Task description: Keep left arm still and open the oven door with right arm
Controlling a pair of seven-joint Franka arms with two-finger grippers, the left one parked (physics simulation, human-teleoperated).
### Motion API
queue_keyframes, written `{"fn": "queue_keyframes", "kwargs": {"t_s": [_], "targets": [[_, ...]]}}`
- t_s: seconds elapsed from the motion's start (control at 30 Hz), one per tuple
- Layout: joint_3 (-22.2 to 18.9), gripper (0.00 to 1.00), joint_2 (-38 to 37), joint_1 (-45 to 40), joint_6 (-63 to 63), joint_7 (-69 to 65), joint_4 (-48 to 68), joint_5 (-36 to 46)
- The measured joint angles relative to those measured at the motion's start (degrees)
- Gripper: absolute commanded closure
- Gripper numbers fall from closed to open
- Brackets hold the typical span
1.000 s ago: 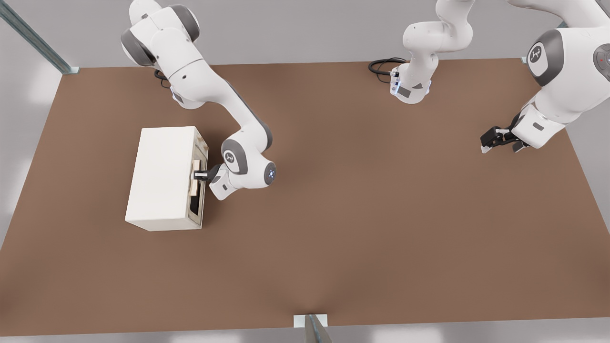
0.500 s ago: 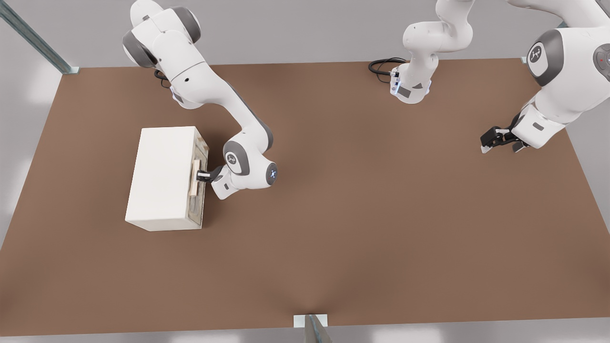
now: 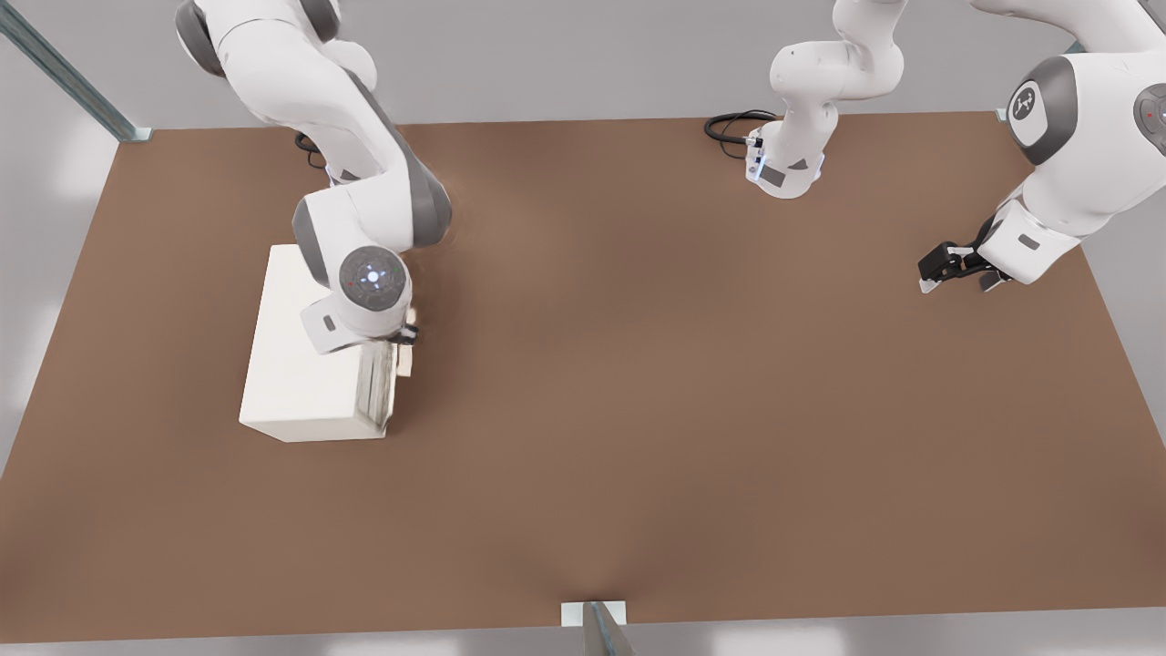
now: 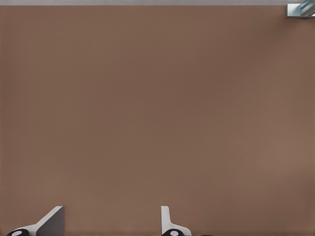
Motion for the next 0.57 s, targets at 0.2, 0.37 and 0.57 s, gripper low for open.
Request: {"fn": "queue_keyframes", "kwargs": {"t_s": [0.2,0.37,0.57], "targets": [[-11.8,0.00,-4.8,-2.0,-6.2,-12.8,8.1,11.0],[-12.8,0.00,-3.9,-3.0,-7.2,-20.9,9.2,13.6],[-12.9,0.00,-3.3,-3.7,-6.9,-28.1,9.4,14.4]]}}
